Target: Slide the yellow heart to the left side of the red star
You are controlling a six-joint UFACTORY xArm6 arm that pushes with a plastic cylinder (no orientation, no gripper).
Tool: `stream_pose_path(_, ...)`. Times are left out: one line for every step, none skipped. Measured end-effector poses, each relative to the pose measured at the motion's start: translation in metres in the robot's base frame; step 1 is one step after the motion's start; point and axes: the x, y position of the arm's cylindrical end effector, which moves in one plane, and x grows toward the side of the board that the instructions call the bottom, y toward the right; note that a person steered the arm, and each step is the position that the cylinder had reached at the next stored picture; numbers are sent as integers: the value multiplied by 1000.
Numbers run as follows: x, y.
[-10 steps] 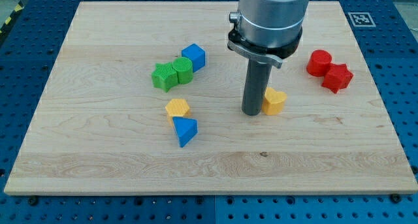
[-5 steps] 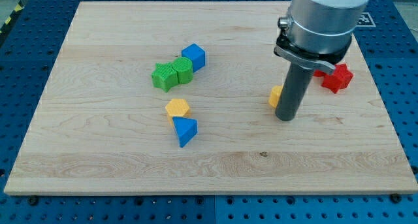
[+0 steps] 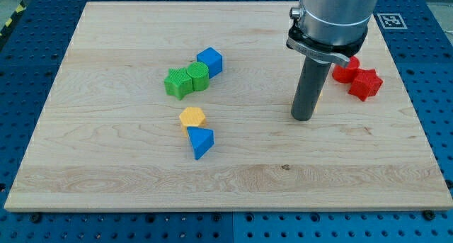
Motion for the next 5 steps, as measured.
stream_pose_path(-1, -2)
stream_pose_path(-22, -15)
stream_pose_path(-25, -12)
stream_pose_path(-29, 3)
stream_pose_path(-29, 19)
